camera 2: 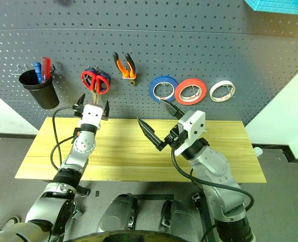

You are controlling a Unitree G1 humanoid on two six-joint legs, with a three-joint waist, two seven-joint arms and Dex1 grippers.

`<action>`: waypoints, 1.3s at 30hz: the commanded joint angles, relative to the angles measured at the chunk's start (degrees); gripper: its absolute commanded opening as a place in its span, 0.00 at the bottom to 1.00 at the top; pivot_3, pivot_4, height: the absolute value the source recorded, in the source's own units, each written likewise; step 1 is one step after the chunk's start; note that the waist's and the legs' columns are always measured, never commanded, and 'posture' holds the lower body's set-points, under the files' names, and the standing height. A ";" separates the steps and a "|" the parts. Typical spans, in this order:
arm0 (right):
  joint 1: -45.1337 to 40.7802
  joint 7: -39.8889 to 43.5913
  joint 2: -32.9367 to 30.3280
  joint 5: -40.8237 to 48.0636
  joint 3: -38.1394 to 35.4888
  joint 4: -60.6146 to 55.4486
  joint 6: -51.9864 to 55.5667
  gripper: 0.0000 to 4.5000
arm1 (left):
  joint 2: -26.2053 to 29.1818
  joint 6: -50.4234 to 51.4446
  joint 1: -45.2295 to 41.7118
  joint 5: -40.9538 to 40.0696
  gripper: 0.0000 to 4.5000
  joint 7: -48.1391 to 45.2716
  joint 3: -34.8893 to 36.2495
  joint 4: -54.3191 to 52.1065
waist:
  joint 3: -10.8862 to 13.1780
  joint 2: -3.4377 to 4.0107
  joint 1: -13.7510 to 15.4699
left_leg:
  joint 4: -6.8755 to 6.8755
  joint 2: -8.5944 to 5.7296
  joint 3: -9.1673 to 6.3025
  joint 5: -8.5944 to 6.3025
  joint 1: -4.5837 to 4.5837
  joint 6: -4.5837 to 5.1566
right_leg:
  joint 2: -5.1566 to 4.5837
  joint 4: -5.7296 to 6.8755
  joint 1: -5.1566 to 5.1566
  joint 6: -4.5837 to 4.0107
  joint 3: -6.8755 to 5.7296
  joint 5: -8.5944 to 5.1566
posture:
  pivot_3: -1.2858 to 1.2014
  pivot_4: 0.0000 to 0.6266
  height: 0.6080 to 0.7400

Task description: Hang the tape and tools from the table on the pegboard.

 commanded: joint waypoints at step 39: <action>7.11 2.35 -11.31 11.27 -6.18 -9.70 11.63 1.00 | 16.75 44.50 -9.08 -22.40 0.99 -33.95 12.11 19.73 | 0.02 0.07 -3.68 | -0.05 0.04 -0.13 0.00 0.09 0.00 | -0.06 -0.07 0.04 -0.02 0.04 -0.04 | 0.60 0.23 0.51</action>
